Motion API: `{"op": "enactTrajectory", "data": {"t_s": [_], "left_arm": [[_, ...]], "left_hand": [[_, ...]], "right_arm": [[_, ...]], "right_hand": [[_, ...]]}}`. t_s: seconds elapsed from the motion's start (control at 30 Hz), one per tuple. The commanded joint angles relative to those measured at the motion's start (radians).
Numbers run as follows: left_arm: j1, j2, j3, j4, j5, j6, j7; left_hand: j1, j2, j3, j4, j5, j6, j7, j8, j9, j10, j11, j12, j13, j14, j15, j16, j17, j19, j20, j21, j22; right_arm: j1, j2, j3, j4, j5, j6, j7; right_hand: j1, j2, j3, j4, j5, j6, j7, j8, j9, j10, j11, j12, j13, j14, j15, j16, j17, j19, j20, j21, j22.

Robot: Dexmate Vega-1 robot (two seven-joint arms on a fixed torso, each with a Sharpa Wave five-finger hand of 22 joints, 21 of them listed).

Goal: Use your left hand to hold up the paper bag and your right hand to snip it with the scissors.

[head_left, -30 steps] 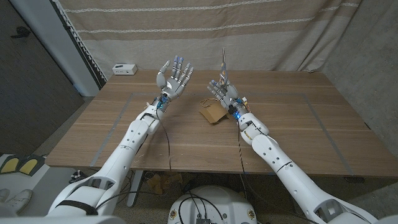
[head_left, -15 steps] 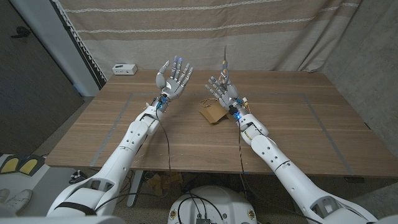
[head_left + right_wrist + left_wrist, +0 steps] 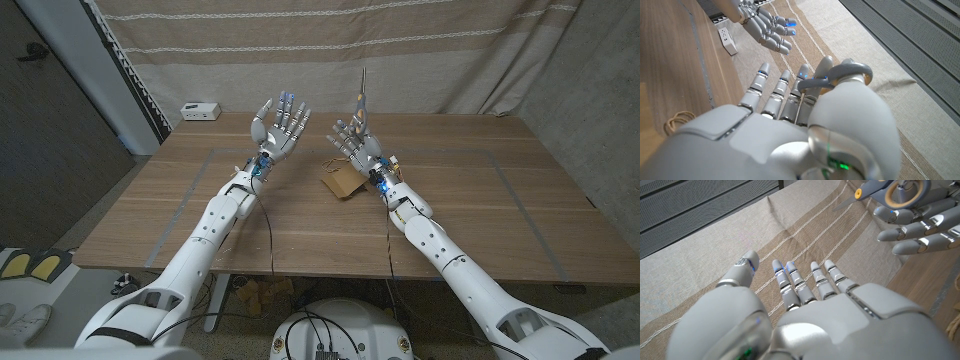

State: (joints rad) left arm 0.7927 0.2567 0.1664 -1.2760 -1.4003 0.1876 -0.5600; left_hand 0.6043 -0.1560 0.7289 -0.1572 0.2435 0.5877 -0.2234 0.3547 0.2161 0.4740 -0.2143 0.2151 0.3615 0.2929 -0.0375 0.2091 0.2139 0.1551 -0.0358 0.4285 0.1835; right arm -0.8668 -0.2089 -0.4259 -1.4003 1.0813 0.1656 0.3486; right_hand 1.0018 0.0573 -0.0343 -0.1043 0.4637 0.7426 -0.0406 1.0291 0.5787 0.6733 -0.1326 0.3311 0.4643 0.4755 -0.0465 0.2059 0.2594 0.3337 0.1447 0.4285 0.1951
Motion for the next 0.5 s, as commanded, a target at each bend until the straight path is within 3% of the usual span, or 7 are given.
{"op": "enactTrajectory", "data": {"t_s": [0.03, 0.27, 0.33, 0.5], "left_arm": [[0.004, 0.005, 0.008, -0.001, -0.001, 0.009, -0.005], [0.005, 0.005, 0.01, 0.0, 0.0, 0.009, -0.014], [0.004, 0.006, 0.011, 0.0, 0.001, 0.01, -0.016], [0.004, 0.008, 0.011, -0.001, 0.002, 0.011, -0.019]], "left_hand": [[-0.004, 0.004, -0.002, 0.002, -0.004, 0.006, 0.001, -0.001, 0.002, 0.002, -0.001, 0.01, 0.003, -0.001, -0.17, 0.002, 0.003, 0.007, -0.055, -0.003, 0.003], [-0.005, 0.004, -0.002, 0.003, -0.005, 0.007, 0.001, -0.002, 0.002, 0.002, -0.001, 0.01, 0.003, 0.0, -0.17, 0.003, 0.003, 0.006, -0.054, -0.003, 0.003], [-0.005, 0.004, -0.002, 0.003, -0.005, 0.008, 0.001, -0.002, 0.003, 0.002, 0.0, 0.01, 0.003, 0.0, -0.17, 0.003, 0.003, 0.008, -0.054, -0.003, 0.003], [-0.005, 0.004, -0.002, 0.003, -0.005, 0.01, 0.001, -0.001, 0.003, 0.002, 0.0, 0.01, 0.003, 0.0, -0.17, 0.003, 0.003, 0.009, -0.055, -0.004, 0.004]], "right_arm": [[0.017, 0.024, 0.009, 0.061, 0.03, 0.004, 0.105], [0.02, 0.043, 0.019, 0.086, 0.051, -0.005, 0.136], [0.022, 0.041, 0.018, 0.087, 0.045, -0.006, 0.141], [0.023, 0.056, 0.026, 0.1, 0.066, -0.017, 0.16]], "right_hand": [[0.006, 0.021, -0.015, -0.003, 0.014, -0.027, -0.006, -0.074, -0.066, 0.007, -0.027, 0.003, -0.013, -0.015, -0.075, -0.004, -0.012, -0.012, 0.01, -0.011, -0.001], [0.005, 0.036, -0.02, 0.001, 0.015, -0.024, -0.019, -0.13, -0.126, -0.018, -0.014, -0.003, -0.028, -0.03, -0.072, -0.006, -0.021, -0.027, 0.015, -0.023, -0.001], [0.002, 0.042, -0.025, 0.004, 0.014, -0.017, -0.028, -0.162, -0.162, -0.042, -0.001, -0.011, -0.037, -0.032, -0.072, -0.004, -0.025, -0.026, 0.016, -0.026, -0.002], [0.001, 0.045, -0.029, 0.004, 0.014, 0.001, -0.048, -0.178, -0.186, -0.045, 0.001, -0.012, -0.044, -0.031, -0.072, -0.002, -0.028, -0.024, 0.015, -0.027, -0.002]]}}
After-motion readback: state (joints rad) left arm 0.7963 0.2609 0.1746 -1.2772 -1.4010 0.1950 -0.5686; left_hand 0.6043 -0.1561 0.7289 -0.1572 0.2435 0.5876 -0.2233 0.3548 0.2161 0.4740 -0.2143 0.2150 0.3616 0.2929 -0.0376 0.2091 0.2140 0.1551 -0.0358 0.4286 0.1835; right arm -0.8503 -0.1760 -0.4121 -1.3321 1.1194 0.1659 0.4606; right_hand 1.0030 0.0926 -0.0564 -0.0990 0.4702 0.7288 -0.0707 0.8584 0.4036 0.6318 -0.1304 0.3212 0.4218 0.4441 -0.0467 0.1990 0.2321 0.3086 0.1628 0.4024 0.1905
